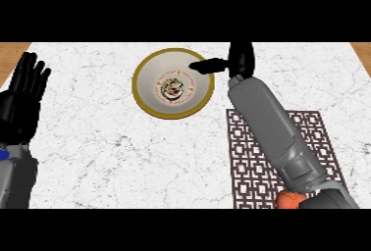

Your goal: Pick the cupcake from the placemat and place it in the bowl

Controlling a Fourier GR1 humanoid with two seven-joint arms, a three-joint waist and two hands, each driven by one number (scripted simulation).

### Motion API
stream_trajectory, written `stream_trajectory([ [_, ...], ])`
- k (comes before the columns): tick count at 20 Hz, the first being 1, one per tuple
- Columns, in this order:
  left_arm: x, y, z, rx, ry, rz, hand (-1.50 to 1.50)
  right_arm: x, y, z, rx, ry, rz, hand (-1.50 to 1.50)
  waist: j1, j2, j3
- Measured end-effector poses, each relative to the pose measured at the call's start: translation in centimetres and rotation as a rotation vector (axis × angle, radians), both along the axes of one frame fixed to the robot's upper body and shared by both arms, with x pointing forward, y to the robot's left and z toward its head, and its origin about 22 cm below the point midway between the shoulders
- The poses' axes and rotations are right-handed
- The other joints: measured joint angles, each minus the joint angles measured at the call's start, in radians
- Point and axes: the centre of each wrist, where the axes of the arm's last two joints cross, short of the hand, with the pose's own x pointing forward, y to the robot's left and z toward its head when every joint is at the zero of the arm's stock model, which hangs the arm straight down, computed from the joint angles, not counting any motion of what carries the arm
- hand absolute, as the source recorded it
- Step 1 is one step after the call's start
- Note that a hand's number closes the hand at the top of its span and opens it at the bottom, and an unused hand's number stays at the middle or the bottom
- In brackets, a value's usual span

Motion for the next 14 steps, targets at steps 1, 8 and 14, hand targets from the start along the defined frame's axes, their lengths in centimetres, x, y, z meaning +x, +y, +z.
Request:
stream_trajectory([
  [1, -0.3, -0.1, -0.1, -0.003, 0.003, 0.003, 0.0, 0.2, -0.7, 0.3, 0.023, -0.009, -0.025, -1.5, -0.004, -0.002, 0.0],
  [8, -0.6, 0.4, 0.0, 0.008, 0.0, 0.038, 0.0, 0.0, -9.7, -0.1, 0.132, -0.05, -0.086, -1.5, -0.03, -0.009, 0.0],
  [14, -0.7, 0.6, 0.1, 0.002, 0.01, 0.037, 0.0, -2.2, -17.5, -2.1, 0.188, -0.083, -0.081, -1.5, -0.034, -0.01, 0.0],
])
